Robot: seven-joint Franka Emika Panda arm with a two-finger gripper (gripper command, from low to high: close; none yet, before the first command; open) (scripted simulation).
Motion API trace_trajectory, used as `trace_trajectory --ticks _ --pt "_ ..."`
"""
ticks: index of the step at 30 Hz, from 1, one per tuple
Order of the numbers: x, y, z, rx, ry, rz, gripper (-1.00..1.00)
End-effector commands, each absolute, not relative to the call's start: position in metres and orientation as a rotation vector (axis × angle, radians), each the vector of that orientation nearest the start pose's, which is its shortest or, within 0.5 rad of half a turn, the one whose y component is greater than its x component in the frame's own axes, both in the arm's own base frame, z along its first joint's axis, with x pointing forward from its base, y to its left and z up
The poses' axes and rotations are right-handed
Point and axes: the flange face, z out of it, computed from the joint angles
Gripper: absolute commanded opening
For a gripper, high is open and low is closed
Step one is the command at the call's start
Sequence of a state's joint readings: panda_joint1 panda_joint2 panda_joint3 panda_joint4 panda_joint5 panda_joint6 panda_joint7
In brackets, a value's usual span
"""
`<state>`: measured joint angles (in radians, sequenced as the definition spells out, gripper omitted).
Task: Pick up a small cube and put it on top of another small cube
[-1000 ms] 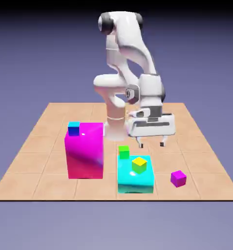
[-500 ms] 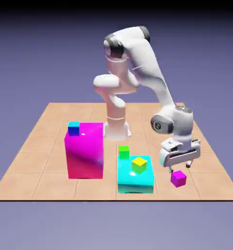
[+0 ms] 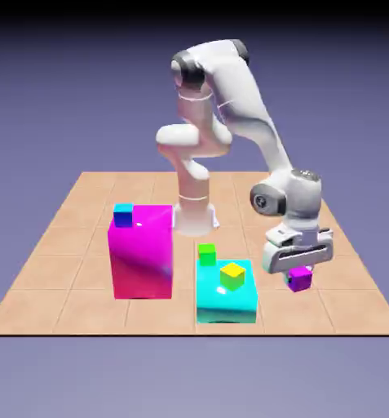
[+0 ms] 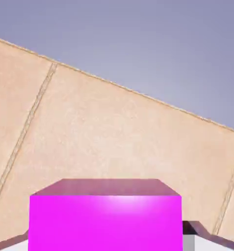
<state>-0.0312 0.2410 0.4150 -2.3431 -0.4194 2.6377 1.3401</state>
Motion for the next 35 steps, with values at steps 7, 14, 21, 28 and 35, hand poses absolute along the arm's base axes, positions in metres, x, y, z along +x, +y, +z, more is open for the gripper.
trace_trajectory --ticks 7,14,21,28,35 --pt "0.51 0.055 0.349 -2.731 1.654 -0.316 -1.0" --pt "0.459 -0.084 0.43 -2.209 2.294 -0.27 -1.0" --pt "0.361 -0.175 0.48 -1.536 2.741 -0.155 -1.0" --pt "0.362 -0.179 0.4 -1.53 2.771 -0.15 -1.0" --pt "0.361 -0.174 0.469 -1.53 2.771 -0.15 1.0"
